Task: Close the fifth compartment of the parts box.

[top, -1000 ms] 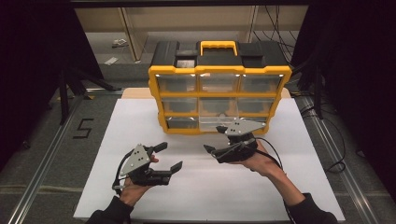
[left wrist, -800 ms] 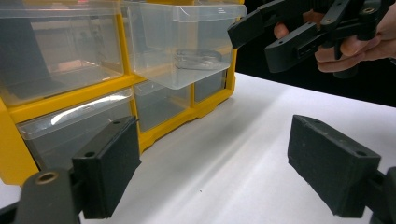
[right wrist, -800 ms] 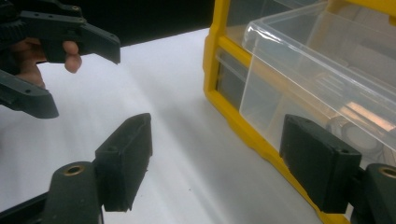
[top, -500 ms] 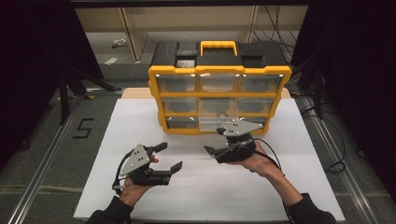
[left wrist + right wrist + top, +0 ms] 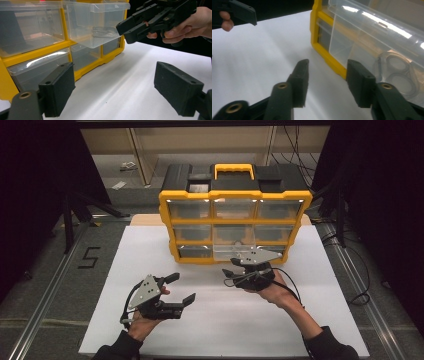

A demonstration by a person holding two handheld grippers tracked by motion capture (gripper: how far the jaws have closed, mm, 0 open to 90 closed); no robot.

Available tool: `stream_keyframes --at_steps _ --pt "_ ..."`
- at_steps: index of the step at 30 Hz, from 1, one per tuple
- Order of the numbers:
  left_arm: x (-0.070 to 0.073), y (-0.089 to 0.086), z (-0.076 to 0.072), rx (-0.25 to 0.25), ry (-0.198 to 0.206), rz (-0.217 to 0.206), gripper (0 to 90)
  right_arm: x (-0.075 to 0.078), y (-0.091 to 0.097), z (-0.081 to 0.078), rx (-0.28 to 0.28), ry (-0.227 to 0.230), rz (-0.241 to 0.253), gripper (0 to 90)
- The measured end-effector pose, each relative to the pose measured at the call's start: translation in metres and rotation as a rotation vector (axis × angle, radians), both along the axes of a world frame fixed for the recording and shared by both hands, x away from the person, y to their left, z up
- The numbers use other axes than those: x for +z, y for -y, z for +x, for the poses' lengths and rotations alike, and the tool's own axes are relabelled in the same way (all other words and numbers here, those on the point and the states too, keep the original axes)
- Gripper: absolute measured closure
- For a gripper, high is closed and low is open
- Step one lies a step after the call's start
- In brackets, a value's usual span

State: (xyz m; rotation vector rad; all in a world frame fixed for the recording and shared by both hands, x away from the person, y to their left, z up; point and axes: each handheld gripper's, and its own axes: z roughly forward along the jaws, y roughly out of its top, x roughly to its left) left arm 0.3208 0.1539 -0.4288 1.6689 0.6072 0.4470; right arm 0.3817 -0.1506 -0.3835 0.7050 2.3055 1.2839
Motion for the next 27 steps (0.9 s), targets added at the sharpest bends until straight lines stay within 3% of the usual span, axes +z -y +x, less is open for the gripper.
stream_keyframes --at_steps 8,15,27 --pt "0.000 0.000 0.000 -0.002 0.000 0.001 16.6 0.000 0.001 0.002 -0.026 0.041 -0.015 72.1" --pt "-0.001 0.000 0.000 -0.004 -0.004 0.001 16.6 0.001 0.005 0.007 -0.043 0.040 -0.008 83.3" --pt "-0.001 0.000 0.000 -0.002 -0.002 0.005 16.7 0.004 0.011 0.016 -0.079 0.069 0.007 90.0"
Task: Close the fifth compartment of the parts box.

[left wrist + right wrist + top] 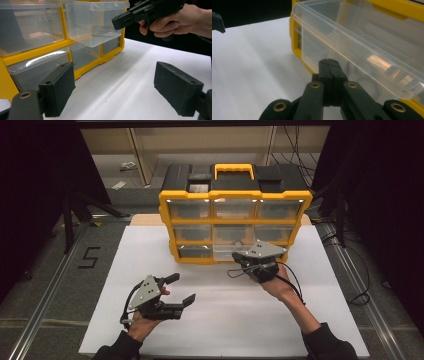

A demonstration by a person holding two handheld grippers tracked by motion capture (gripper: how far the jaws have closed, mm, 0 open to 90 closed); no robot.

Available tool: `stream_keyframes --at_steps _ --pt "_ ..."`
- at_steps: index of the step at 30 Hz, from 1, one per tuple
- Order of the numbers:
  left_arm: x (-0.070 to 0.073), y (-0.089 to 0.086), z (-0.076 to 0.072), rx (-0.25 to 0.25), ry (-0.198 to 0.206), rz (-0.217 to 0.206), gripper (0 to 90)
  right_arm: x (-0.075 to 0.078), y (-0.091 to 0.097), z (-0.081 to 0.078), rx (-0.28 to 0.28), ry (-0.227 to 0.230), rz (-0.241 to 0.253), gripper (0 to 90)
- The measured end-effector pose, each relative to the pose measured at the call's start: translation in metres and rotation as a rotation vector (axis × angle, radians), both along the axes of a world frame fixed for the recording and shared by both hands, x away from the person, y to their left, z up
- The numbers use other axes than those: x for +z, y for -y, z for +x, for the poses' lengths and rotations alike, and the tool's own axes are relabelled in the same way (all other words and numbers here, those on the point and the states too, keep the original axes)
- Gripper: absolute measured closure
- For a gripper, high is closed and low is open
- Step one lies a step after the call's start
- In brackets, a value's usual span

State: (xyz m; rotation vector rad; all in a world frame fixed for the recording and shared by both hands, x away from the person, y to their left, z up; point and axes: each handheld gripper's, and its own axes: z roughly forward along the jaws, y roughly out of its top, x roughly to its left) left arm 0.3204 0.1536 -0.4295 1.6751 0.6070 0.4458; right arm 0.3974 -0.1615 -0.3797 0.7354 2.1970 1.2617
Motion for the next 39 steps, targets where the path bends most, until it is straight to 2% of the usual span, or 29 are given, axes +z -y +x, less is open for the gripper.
stream_keyframes --at_steps 12,19,39 --pt "0.000 0.000 -0.001 0.001 0.002 0.002 16.7 0.004 -0.001 0.001 -0.001 0.025 -0.020 90.0" --pt "0.000 -0.001 -0.001 0.002 0.003 -0.001 16.7 0.005 -0.002 0.003 -0.006 0.019 -0.006 90.0" --pt "-0.001 -0.001 -0.001 0.004 -0.003 -0.002 16.7 0.007 -0.010 0.007 -0.008 0.052 -0.016 90.0"
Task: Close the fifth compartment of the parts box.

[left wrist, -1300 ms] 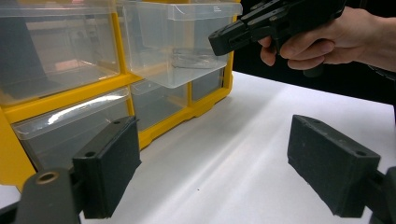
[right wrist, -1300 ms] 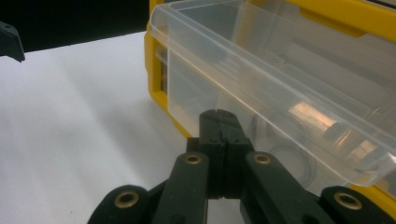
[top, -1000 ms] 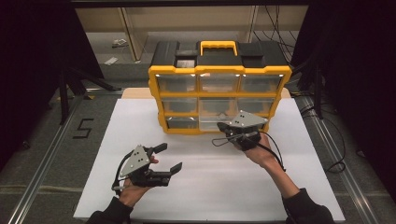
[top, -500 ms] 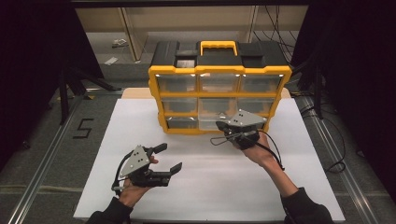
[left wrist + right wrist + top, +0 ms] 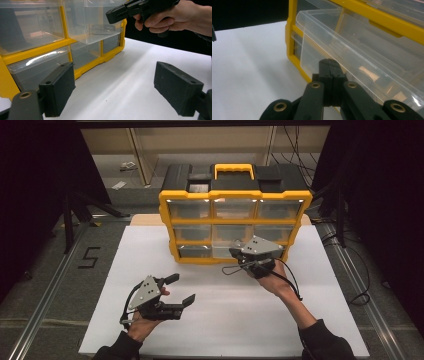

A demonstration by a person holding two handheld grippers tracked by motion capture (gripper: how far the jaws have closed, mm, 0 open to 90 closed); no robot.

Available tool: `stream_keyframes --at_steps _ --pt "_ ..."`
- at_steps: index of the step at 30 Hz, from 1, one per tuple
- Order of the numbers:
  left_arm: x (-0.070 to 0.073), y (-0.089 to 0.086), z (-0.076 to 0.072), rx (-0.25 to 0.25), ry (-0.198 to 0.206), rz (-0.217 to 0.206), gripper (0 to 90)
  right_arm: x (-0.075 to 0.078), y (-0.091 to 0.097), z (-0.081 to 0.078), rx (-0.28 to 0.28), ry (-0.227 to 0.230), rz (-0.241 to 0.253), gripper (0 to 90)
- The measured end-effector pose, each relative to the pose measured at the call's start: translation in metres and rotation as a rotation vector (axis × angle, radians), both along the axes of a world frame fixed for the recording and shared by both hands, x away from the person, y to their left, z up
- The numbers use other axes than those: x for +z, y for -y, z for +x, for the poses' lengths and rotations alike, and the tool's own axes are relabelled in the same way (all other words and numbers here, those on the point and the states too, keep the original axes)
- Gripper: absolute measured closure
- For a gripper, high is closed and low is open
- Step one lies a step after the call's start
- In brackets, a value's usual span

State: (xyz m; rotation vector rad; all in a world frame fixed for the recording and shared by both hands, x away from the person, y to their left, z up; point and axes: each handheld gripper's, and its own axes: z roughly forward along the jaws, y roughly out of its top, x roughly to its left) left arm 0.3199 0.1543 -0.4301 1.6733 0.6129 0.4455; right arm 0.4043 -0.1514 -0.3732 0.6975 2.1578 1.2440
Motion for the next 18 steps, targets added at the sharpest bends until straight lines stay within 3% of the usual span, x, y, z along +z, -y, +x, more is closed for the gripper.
stream_keyframes --at_steps 18 --pt "0.000 0.000 0.000 0.002 0.002 0.004 16.7 -0.003 0.001 0.011 -0.041 0.025 -0.002 90.0"
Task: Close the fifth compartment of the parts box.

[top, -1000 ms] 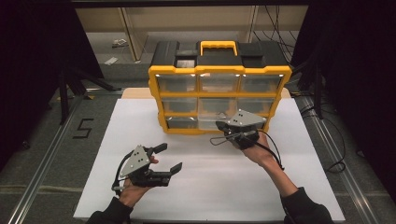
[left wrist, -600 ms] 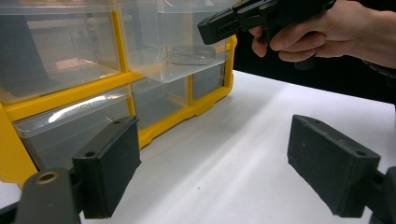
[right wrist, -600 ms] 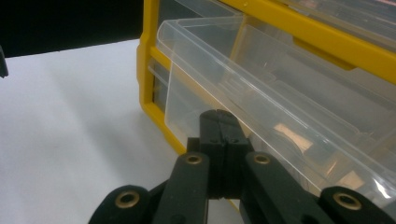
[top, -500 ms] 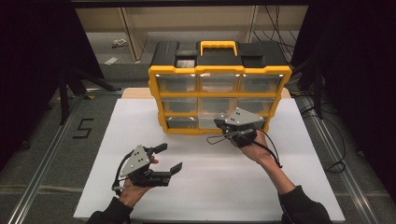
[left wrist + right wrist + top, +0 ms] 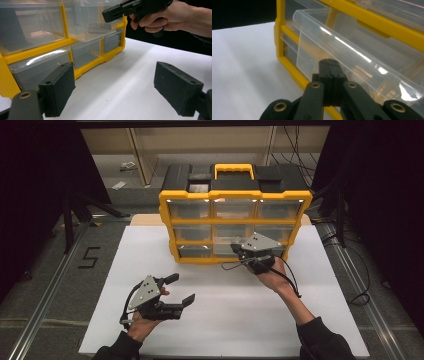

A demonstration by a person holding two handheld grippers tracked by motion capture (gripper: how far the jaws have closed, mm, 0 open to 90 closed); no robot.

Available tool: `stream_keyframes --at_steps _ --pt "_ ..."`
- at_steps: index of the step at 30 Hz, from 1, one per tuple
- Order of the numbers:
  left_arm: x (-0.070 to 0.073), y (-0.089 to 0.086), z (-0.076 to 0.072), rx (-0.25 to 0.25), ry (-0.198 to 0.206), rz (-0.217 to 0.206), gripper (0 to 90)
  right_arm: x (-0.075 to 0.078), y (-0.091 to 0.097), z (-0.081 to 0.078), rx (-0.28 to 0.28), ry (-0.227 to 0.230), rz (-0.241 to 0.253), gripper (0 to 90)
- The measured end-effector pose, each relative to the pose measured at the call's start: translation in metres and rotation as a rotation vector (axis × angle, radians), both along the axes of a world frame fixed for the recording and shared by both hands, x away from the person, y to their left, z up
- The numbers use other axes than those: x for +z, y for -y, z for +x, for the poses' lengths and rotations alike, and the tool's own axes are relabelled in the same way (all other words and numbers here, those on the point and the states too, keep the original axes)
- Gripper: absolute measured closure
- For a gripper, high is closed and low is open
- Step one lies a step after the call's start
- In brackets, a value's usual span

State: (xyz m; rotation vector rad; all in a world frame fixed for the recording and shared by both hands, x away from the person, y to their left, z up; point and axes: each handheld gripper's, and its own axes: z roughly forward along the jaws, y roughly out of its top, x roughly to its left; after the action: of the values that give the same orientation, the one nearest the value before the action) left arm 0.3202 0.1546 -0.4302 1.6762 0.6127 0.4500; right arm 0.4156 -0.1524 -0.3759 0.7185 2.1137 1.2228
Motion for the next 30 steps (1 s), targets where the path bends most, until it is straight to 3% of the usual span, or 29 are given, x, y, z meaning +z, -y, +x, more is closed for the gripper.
stream_keyframes --at_steps 30 --pt "0.001 0.000 -0.001 -0.001 0.003 -0.003 16.7 -0.002 0.001 0.012 -0.040 0.013 0.015 90.0"
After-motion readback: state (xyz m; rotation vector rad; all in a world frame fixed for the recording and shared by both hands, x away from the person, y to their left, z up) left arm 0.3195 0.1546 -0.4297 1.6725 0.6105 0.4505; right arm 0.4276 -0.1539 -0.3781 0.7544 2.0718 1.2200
